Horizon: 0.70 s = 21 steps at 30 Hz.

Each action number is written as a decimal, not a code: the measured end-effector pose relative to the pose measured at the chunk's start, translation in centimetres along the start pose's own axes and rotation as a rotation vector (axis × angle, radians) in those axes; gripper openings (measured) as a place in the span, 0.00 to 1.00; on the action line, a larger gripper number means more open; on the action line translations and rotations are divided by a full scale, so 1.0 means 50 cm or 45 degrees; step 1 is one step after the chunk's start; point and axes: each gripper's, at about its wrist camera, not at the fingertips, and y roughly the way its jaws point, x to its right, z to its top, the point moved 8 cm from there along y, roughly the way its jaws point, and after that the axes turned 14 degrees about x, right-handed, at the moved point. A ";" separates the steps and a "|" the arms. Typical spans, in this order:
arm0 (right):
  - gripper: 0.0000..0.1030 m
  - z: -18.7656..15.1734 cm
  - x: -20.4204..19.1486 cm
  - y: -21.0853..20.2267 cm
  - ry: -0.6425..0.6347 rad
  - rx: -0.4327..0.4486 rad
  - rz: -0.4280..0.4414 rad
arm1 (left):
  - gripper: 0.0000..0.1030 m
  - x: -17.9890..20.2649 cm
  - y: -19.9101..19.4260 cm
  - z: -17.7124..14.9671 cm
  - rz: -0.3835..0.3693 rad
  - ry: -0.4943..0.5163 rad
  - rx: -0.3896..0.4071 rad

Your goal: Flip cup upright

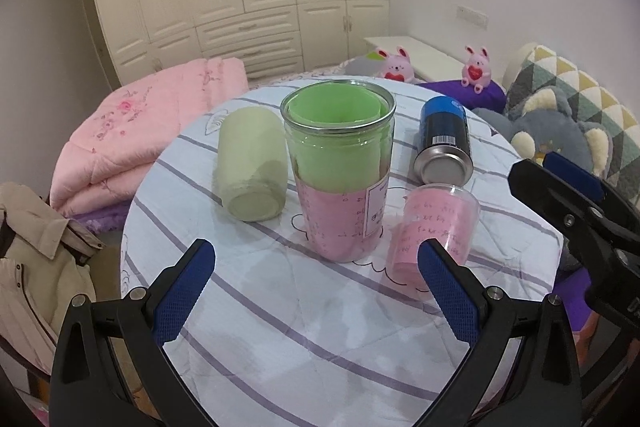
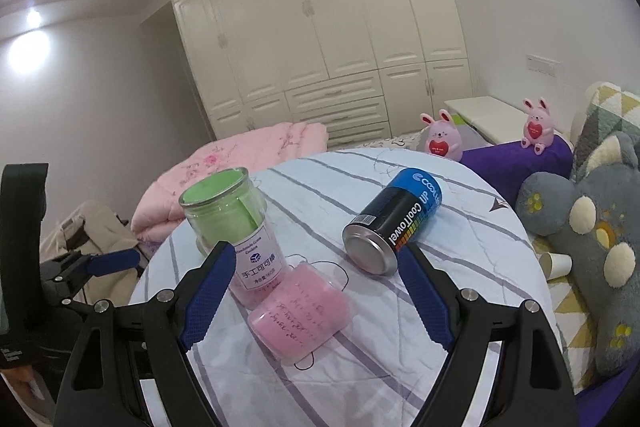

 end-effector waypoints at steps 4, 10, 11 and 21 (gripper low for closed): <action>0.82 0.000 0.006 -0.010 0.025 0.028 -0.021 | 0.99 0.005 -0.001 0.004 0.004 -0.003 0.015; 0.82 -0.001 0.015 -0.016 0.056 0.031 -0.036 | 0.99 0.001 -0.007 0.010 0.011 -0.006 0.036; 0.82 0.000 0.016 -0.018 0.060 0.035 -0.038 | 0.99 -0.001 -0.008 0.012 0.016 -0.007 0.039; 0.82 0.011 0.011 -0.028 0.037 0.079 -0.061 | 0.99 -0.011 -0.021 0.033 0.020 -0.037 0.104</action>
